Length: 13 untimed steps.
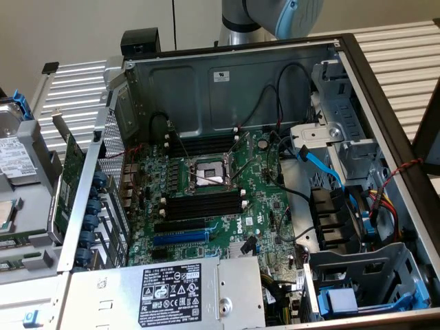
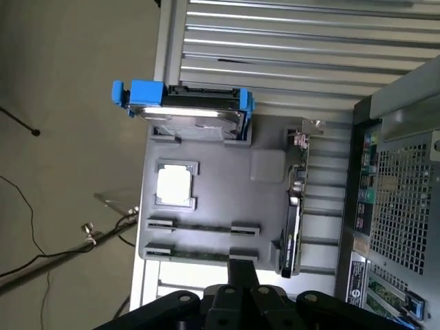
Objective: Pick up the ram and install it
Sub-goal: 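Pick up the ram and move it above insertion slot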
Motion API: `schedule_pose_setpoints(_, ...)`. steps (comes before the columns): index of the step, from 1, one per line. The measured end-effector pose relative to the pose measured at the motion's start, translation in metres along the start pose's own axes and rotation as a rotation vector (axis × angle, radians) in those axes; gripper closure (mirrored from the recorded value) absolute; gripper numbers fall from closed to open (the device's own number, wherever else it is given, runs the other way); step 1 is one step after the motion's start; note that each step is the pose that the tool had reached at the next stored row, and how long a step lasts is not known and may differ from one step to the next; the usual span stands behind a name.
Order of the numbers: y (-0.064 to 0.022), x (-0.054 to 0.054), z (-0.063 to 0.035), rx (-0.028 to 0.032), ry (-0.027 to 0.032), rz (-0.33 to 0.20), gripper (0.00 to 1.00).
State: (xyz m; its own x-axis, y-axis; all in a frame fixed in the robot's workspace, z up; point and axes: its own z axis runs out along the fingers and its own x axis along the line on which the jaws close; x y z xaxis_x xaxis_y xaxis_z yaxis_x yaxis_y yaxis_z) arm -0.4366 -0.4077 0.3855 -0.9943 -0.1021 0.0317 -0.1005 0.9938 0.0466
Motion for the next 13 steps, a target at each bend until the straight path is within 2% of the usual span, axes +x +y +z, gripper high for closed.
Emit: schedule_pose_setpoints(13,-0.0001,-0.0001,0.0025,0.0045,0.0102,-0.237,0.89)
